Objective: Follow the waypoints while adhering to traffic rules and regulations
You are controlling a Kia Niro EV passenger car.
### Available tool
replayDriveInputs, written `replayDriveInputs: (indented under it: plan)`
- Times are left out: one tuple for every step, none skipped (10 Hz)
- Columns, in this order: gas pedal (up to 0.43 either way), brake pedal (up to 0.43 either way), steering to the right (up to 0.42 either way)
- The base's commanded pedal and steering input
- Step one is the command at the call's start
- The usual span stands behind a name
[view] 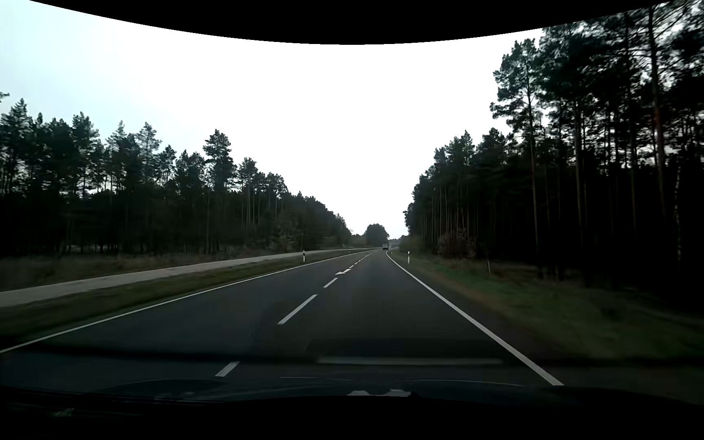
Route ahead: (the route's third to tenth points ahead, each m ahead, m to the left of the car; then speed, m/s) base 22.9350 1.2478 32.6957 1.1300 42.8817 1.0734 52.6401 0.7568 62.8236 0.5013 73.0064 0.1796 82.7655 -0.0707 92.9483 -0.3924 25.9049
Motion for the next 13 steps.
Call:
replayDriveInputs:
  plan:
    - [0.539, 0.000, 0.006]
    - [0.539, 0.000, 0.006]
    - [0.531, 0.000, 0.006]
    - [0.531, 0.000, 0.006]
    - [0.520, 0.000, 0.006]
    - [0.512, 0.000, 0.006]
    - [0.500, 0.000, 0.006]
    - [0.480, 0.000, 0.005]
    - [0.469, 0.000, 0.005]
    - [0.469, 0.000, 0.005]
    - [0.469, 0.000, 0.004]
    - [0.461, 0.000, 0.004]
    - [0.449, 0.000, 0.004]
